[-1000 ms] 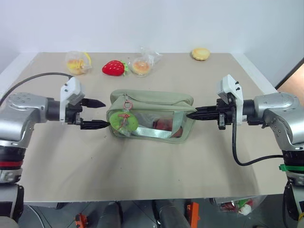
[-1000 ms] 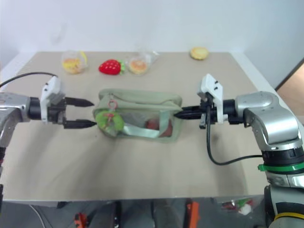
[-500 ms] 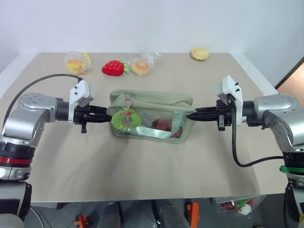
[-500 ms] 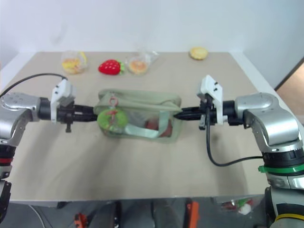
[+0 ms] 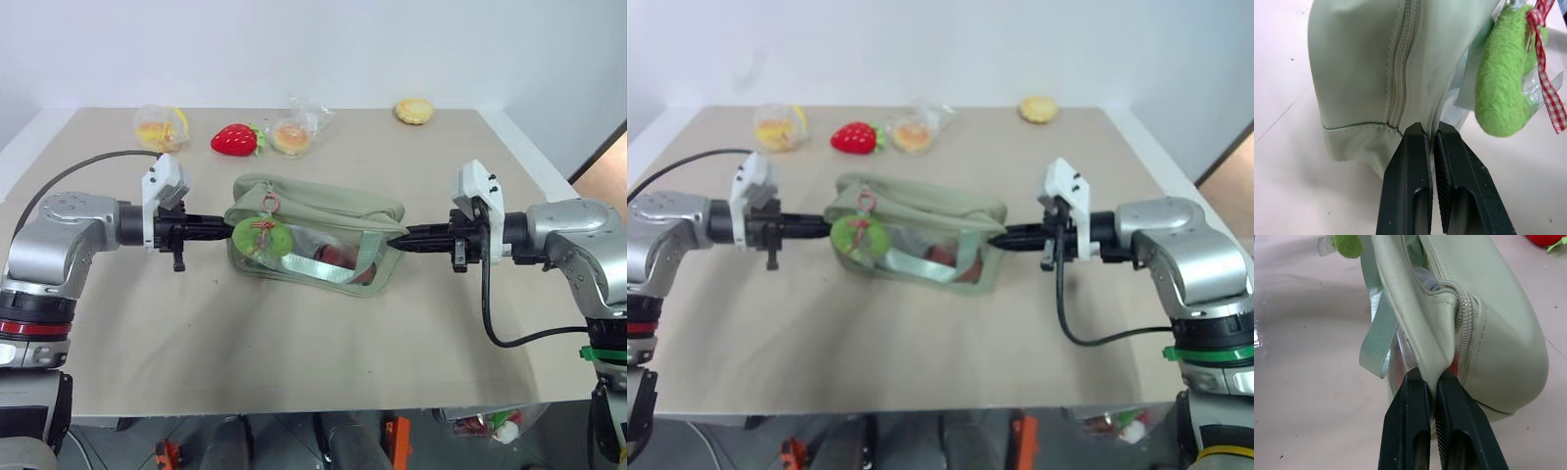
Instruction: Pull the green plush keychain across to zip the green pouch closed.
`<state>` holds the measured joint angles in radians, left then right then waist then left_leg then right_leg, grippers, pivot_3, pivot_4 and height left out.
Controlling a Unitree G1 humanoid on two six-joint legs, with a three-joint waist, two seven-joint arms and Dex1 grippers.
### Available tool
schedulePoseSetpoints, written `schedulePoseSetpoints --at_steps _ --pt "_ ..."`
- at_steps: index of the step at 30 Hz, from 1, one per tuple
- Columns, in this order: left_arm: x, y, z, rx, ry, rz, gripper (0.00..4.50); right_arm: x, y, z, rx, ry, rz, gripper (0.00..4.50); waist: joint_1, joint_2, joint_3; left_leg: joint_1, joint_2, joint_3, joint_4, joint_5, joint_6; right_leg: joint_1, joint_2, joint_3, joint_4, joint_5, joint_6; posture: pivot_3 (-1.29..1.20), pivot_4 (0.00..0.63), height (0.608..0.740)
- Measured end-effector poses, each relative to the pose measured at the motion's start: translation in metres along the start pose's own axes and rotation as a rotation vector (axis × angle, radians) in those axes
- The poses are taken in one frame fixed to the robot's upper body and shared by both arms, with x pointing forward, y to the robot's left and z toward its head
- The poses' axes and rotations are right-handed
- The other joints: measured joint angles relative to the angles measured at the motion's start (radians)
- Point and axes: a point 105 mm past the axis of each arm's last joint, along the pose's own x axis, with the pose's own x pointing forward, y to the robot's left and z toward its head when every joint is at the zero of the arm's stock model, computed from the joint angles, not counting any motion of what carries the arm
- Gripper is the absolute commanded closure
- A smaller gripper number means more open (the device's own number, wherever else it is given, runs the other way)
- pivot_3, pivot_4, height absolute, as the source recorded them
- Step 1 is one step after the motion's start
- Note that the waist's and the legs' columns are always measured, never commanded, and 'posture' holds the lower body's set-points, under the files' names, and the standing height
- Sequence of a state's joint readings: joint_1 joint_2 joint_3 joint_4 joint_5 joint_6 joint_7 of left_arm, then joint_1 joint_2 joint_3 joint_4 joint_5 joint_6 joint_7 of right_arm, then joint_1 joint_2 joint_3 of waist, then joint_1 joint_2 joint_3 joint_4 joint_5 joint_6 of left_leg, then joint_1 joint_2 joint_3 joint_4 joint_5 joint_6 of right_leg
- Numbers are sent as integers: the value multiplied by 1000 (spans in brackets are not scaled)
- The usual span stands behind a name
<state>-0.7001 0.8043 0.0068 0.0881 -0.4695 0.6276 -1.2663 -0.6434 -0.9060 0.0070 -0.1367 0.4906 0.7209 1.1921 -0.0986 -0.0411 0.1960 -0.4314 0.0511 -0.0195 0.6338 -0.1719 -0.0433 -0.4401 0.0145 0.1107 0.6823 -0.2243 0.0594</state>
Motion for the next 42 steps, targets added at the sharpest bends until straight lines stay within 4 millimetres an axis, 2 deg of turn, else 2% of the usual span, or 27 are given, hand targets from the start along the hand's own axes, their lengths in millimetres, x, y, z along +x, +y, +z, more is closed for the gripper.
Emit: schedulePoseSetpoints --at_steps 3,6,8,12,15,18,21,22,25,27,30,42 --pt "2 -4 5 16 -12 -10 4500 -1 0 2 24 -23 -2 3246 1 0 0 0 0 0 0 0 0 0 0 0 0 0 0 0 150 740" --pt "2 -5 7 24 -17 -10 4500 1 8 7 13 -34 39 2087 1 0 0 0 0 0 0 0 0 0 0 0 0 0 0 0 150 740" --pt "3 -5 7 22 -17 -7 4500 1 9 8 10 -38 47 1527 1 0 0 0 0 0 0 0 0 0 0 0 0 0 0 0 150 740" --pt "4 -7 9 22 -21 -12 4500 -8 9 14 6 -70 49 126 3 0 0 -1 -1 0 0 0 0 0 -1 0 0 0 0 0 150 740" --pt "4 -7 10 18 -27 -10 4500 -20 -3 29 -5 -130 -4 55 3 1 1 0 -1 1 0 0 0 0 -1 1 0 0 0 0 150 740" --pt "5 -10 11 20 -31 -18 4500 -48 -23 64 -44 -251 -113 55 4 2 1 0 -1 0 0 0 1 0 -1 0 0 -1 -2 0 150 740" --pt "5 -11 10 20 -31 -17 4500 -71 -20 96 -73 -368 -100 55 6 2 1 0 -1 0 0 0 1 0 -1 0 0 -1 -2 0 150 740" --pt "5 -11 9 18 -32 -15 4500 -72 -14 101 -65 -380 -70 55 5 2 1 0 -1 0 -1 0 1 0 -1 0 0 -1 -1 0 150 740" --pt "5 -10 10 18 -35 -4 4500 -48 7 101 17 -377 70 55 3 2 1 0 0 0 -1 0 1 0 -1 0 0 -1 -1 0 150 740" --pt "6 -11 11 22 -37 -5 4500 -19 30 90 95 -317 199 55 4 2 1 0 0 -1 -1 0 1 0 0 -1 0 0 -1 0 150 740" --pt "7 -11 10 18 -41 -3 4500 7 57 72 170 -225 301 55 14 2 1 -3 -1 -1 0 0 1 -1 -1 -1 0 0 0 0 150 740" --pt "9 -11 6 11 -48 4 4500 42 79 75 171 -61 325 55 19 2 1 -4 -1 -1 1 0 2 -2 -1 -2 -1 -1 -3 0 150 740"
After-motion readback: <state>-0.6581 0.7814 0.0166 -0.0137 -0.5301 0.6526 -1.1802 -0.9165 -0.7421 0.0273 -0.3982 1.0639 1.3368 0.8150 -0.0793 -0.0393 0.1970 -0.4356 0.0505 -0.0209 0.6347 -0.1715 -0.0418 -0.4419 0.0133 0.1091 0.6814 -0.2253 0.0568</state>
